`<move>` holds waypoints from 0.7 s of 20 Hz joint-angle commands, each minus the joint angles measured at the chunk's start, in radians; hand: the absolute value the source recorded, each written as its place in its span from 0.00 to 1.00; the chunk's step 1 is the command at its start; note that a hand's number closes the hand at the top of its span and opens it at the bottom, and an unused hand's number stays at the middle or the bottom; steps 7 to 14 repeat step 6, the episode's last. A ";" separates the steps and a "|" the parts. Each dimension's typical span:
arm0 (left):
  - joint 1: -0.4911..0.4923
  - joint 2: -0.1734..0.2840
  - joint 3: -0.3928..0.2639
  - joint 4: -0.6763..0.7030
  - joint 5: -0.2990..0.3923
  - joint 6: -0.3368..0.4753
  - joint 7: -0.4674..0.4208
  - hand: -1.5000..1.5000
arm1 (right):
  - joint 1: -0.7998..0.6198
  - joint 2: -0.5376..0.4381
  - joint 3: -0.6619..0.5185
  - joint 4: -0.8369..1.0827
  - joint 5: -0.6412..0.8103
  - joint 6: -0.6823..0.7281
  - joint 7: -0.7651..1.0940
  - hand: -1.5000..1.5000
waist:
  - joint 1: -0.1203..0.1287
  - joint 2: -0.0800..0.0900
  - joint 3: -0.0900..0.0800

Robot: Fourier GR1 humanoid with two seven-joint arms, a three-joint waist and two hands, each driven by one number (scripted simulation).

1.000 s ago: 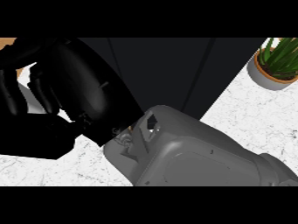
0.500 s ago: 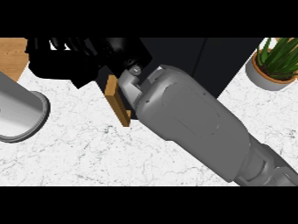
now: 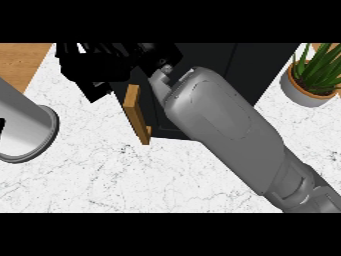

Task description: Pick up the wine, place it into the cabinet and close the cabinet

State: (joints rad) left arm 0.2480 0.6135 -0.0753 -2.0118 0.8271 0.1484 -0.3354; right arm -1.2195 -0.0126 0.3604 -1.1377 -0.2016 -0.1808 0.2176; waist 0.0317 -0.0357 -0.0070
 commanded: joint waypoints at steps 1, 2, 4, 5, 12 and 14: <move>0.013 -0.023 -0.012 0.009 -0.029 -0.012 -0.033 0.00 | 0.024 -0.099 -0.055 0.163 0.048 0.005 -0.053 1.00 | -0.002 0.048 0.005; -0.013 -0.015 -0.003 -0.010 0.000 0.022 0.017 0.00 | 0.032 -0.093 -0.041 0.170 0.055 0.009 -0.057 1.00 | -0.005 0.049 0.006; -0.014 -0.024 0.002 0.011 -0.010 -0.004 -0.013 0.00 | 0.020 -0.108 -0.063 0.163 0.057 0.003 -0.068 1.00 | -0.008 0.048 0.005; -0.014 -0.008 0.008 0.021 0.000 -0.015 0.007 0.00 | -0.002 -0.082 -0.057 0.183 0.063 -0.011 -0.056 1.00 | -0.001 0.049 0.005; 0.001 -0.021 0.009 0.004 0.001 -0.016 -0.007 0.00 | 0.046 -0.094 -0.050 0.184 0.063 0.014 -0.114 1.00 | 0.006 0.051 0.006; 0.001 -0.021 0.009 0.004 0.001 -0.016 -0.007 0.00 | 0.046 -0.094 -0.050 0.184 0.063 0.014 -0.114 1.00 | 0.006 0.051 0.006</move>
